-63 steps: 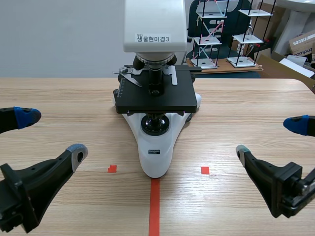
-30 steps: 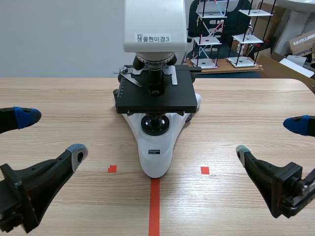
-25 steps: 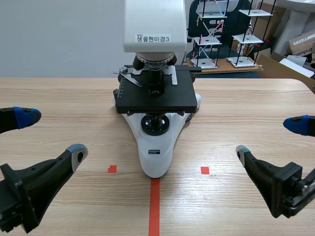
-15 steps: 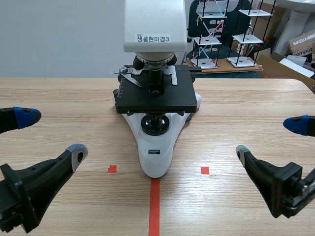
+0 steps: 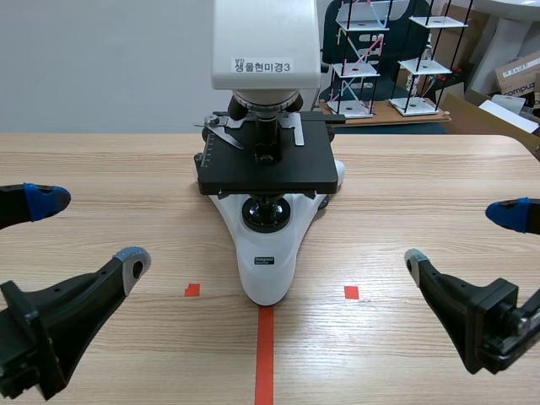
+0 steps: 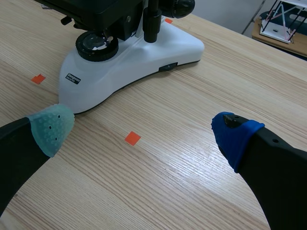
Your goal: Point at the coarse focus knob
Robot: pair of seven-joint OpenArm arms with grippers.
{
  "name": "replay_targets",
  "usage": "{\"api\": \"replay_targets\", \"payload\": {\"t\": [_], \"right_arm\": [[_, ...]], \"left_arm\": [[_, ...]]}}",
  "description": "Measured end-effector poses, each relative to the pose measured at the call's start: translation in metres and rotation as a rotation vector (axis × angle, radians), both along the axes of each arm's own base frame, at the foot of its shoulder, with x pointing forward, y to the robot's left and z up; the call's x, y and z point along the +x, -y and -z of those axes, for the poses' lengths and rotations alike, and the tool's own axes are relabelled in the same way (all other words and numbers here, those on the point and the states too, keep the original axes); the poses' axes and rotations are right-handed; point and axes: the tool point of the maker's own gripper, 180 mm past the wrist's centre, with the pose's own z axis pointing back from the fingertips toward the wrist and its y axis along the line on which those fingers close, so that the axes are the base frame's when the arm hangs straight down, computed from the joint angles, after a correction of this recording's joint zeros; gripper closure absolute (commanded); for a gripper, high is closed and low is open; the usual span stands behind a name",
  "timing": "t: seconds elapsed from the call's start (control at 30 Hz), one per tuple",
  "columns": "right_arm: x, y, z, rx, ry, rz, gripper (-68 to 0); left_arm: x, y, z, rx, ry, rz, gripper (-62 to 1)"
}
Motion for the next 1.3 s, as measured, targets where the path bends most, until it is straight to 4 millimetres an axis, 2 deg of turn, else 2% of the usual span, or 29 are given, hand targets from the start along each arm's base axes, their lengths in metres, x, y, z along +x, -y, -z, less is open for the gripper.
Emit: {"api": "replay_targets", "payload": {"t": [1.03,1.07,1.1,1.13,1.23,1.27,1.3], "right_arm": [[0.0,0.0,0.0,0.0,0.0,0.0,-63.5],[0.0,0.0,0.0,0.0,0.0,0.0,-61.9],[0.0,0.0,0.0,0.0,0.0,0.0,-56.7],[0.0,0.0,0.0001,-0.001,0.0,0.0,-46.8],[0.0001,0.0,0.0001,-0.004,0.001,-0.001,-4.1],[0.0008,0.0,-0.0004,-0.006,0.004,-0.002,0.4],[0.0023,0.0002,-0.0018,-0.004,0.01,0.001,-1.1]], "left_arm": [[0.0,0.0,0.0,0.0,0.0,0.0,-62.3],[0.0,0.0,0.0,0.0,0.0,0.0,-62.3],[0.0,0.0,0.0,0.0,0.0,0.0,-62.3],[0.0,0.0,0.0,0.0,0.0,0.0,-62.3],[0.0,0.0,0.0,0.0,0.0,0.0,-62.3],[0.0,0.0,0.0,0.0,0.0,0.0,-62.3],[0.0,0.0,0.0,0.0,0.0,0.0,-62.3]]}}
